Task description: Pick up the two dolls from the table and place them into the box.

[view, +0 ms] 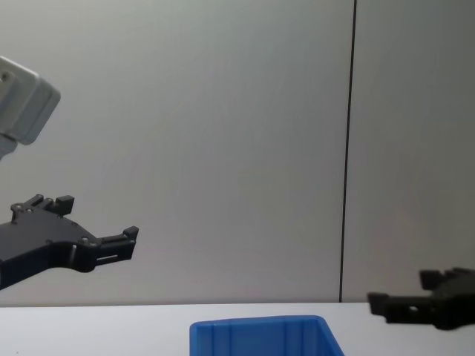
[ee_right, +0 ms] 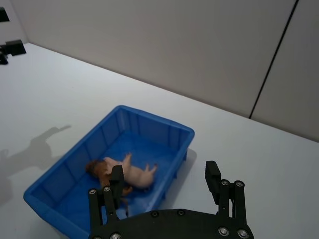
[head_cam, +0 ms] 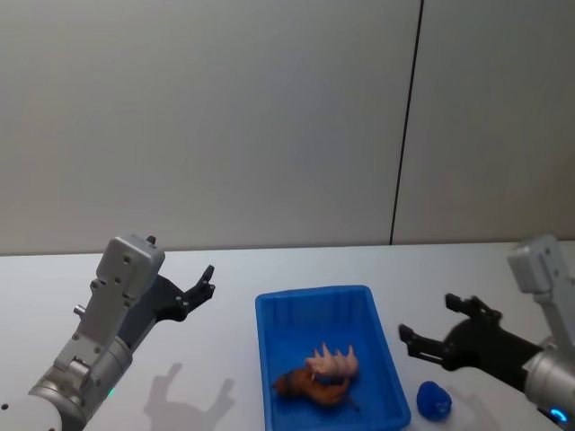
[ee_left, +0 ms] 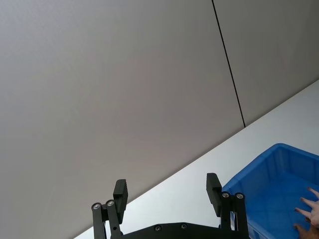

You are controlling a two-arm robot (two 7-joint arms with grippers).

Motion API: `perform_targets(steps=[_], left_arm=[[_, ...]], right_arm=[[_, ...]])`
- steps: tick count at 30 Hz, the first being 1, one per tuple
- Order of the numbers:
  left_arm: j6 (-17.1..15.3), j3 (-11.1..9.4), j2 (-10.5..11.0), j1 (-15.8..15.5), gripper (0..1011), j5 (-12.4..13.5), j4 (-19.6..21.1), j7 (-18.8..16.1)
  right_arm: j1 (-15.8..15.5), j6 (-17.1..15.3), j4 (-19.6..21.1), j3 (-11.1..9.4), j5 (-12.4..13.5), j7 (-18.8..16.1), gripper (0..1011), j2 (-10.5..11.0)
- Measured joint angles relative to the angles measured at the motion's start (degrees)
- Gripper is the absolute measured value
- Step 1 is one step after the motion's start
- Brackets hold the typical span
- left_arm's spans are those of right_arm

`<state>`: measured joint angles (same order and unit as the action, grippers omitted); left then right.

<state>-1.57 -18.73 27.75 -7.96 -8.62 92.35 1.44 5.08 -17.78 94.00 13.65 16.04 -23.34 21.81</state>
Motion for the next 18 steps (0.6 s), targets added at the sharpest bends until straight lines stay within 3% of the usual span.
perform_targets(steps=[11,18], left_arm=[[0.0,0.0,0.0,0.0,1001,0.0,0.0,0.0],[0.0,0.0,0.0,0.0,1001,0.0,0.0,0.0]], right_arm=[[-3.7,-0.3,1.1,-1.8,1.0,2.3,1001,3.6],[-5.1,0.5,-0.3,-2.5,1.1,2.4,1001,5.1]])
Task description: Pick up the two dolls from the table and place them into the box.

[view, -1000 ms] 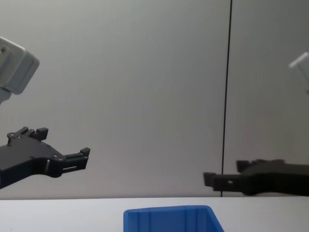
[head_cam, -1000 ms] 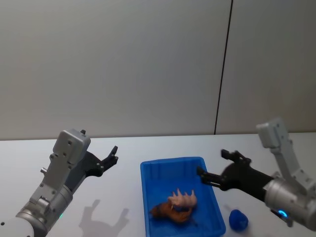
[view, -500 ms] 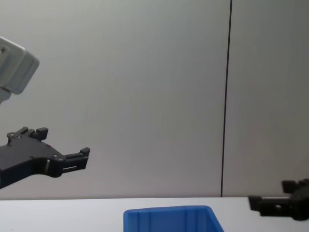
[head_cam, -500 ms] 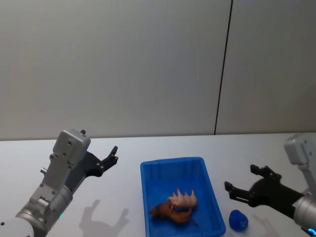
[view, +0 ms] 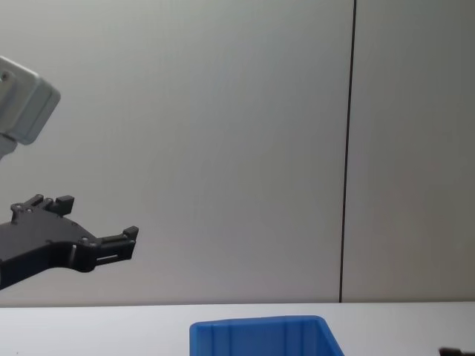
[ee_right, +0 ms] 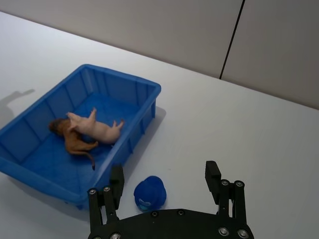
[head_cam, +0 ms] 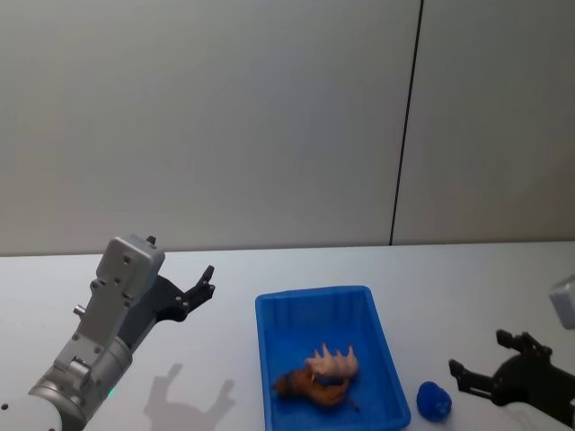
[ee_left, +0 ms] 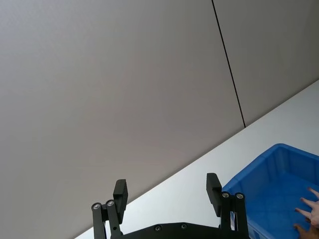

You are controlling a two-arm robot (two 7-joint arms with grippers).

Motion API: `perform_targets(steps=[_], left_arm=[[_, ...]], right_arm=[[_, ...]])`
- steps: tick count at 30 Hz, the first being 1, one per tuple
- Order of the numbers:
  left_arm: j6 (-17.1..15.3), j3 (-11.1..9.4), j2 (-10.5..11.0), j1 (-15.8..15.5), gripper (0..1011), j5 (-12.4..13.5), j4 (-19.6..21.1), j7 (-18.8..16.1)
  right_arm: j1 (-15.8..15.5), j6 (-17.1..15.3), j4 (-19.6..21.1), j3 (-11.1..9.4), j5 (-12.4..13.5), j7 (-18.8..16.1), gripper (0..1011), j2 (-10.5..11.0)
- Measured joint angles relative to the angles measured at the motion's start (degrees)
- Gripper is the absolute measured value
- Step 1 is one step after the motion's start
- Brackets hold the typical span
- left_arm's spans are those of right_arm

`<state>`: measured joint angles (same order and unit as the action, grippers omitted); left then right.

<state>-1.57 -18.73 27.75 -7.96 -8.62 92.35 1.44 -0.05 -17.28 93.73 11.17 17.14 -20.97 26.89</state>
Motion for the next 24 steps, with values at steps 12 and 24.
perform_targets(steps=[12,24], left_arm=[[0.0,0.0,0.0,0.0,1001,0.0,0.0,0.0],[0.0,0.0,0.0,0.0,1001,0.0,0.0,0.0]], right_arm=[[-0.2,4.0,-5.0,0.4,-1.7,-3.2,1001,0.5],[1.4,8.3,-11.4,2.2,-5.2,-6.3,1001,-0.9]])
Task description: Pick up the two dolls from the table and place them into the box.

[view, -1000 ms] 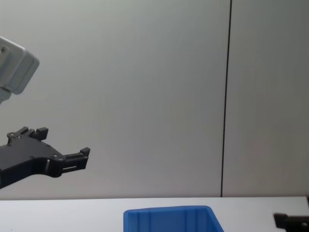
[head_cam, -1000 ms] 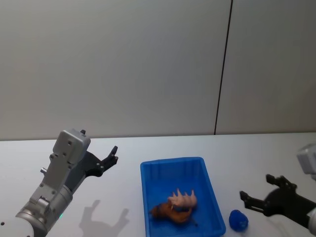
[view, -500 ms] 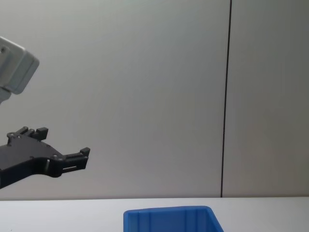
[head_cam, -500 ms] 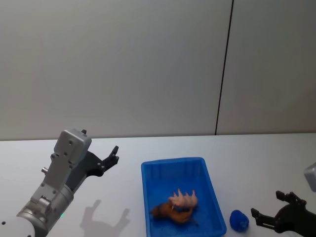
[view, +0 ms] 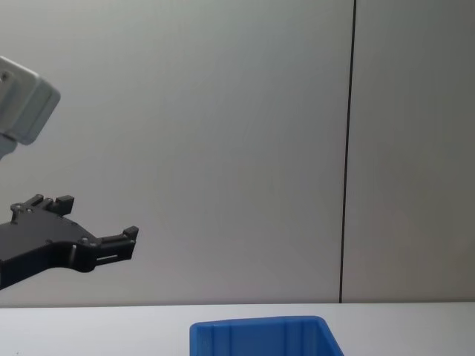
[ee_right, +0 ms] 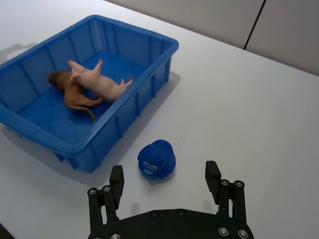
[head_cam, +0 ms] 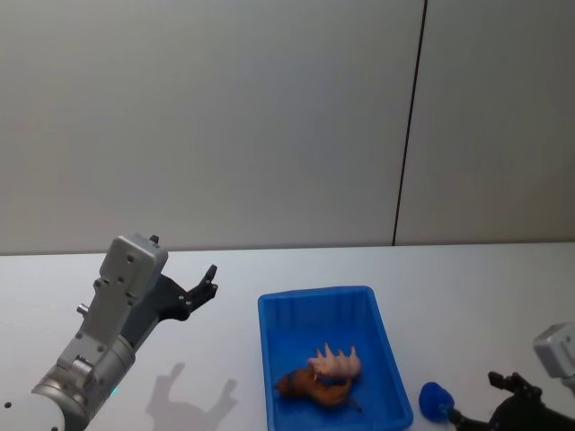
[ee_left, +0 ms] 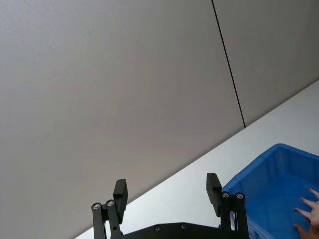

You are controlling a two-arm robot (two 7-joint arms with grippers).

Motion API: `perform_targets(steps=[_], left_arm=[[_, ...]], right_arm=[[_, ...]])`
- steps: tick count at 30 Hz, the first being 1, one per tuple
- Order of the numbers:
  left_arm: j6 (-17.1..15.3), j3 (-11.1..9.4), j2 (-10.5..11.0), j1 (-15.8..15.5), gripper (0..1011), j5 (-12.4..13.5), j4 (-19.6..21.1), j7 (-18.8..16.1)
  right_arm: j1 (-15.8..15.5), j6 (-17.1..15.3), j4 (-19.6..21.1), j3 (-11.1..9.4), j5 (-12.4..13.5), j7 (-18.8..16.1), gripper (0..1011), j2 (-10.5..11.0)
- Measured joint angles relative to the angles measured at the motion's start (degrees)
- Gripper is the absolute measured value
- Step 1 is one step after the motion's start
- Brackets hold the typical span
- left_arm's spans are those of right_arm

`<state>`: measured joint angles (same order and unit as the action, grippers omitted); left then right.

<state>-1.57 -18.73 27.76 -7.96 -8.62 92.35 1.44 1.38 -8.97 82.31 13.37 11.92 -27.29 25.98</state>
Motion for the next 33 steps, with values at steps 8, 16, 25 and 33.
perform_targets(steps=[8,16,25,33], left_arm=[[0.0,0.0,0.0,0.0,1001,0.0,0.0,0.0],[0.0,0.0,0.0,0.0,1001,0.0,0.0,0.0],[0.0,0.0,0.0,0.0,1001,0.0,0.0,0.0],[0.0,0.0,0.0,0.0,1001,0.0,0.0,0.0]], right_arm=[[1.4,1.9,-3.6,1.2,-2.3,-0.7,1001,-1.3],[2.8,3.4,-6.5,2.5,-4.1,-0.2,1001,-2.8],[4.4,4.5,-8.8,3.5,-5.6,1.4,1001,-4.4],[6.0,4.9,-11.3,4.2,-6.2,2.5,1001,-5.7]])
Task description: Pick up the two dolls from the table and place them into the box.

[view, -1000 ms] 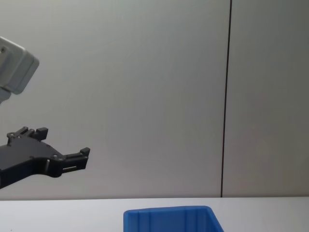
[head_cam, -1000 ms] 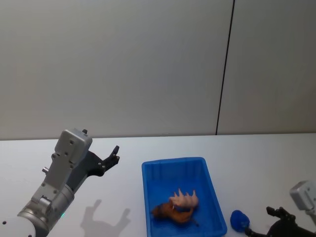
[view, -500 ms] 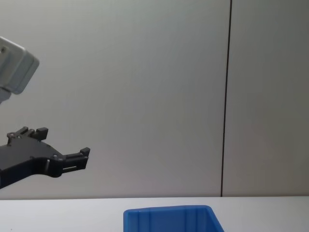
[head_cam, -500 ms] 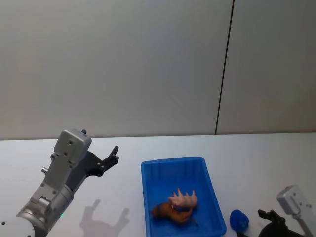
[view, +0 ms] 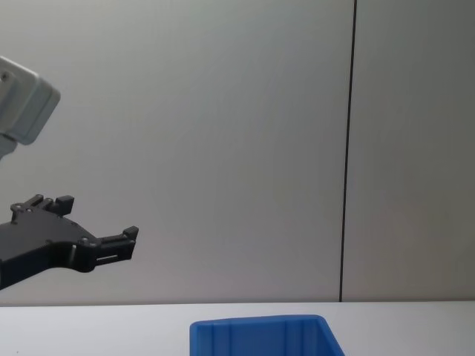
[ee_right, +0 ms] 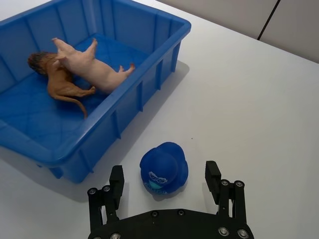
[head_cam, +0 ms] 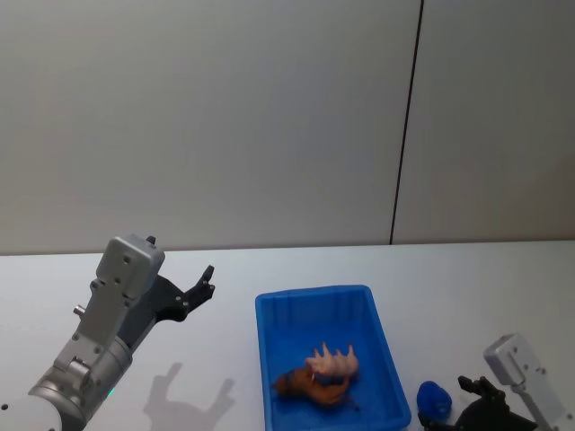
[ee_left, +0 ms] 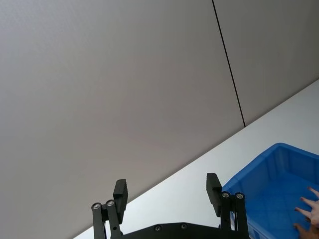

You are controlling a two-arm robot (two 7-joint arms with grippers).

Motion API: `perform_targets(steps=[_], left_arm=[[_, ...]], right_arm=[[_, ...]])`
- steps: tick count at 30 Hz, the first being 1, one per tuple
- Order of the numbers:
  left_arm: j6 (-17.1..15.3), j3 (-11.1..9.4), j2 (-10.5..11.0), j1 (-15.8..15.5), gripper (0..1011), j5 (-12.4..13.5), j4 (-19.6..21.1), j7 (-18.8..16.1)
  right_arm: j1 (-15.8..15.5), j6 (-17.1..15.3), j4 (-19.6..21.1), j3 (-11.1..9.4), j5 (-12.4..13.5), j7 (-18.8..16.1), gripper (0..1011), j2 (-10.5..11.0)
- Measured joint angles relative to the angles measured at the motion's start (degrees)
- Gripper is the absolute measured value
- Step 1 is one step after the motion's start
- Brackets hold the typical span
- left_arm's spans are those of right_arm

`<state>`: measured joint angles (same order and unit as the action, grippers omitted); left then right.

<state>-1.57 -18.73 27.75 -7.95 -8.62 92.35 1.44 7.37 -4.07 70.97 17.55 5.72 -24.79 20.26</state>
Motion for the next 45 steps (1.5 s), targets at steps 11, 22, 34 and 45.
perform_targets(steps=[11,22,34,45], left_arm=[[0.0,0.0,0.0,0.0,1001,0.0,0.0,0.0],[0.0,0.0,0.0,0.0,1001,0.0,0.0,0.0],[0.0,0.0,0.0,0.0,1001,0.0,0.0,0.0],[0.0,0.0,0.0,0.0,1001,0.0,0.0,0.0]], right_arm=[[2.5,0.0,-4.2,0.6,-0.2,0.4,856,-1.7],[4.6,0.2,-7.9,0.8,1.1,0.0,551,-3.0],[5.2,0.7,-7.8,0.6,2.0,0.5,455,-3.3],[4.1,2.0,-1.8,0.0,2.7,1.8,390,-2.4]])
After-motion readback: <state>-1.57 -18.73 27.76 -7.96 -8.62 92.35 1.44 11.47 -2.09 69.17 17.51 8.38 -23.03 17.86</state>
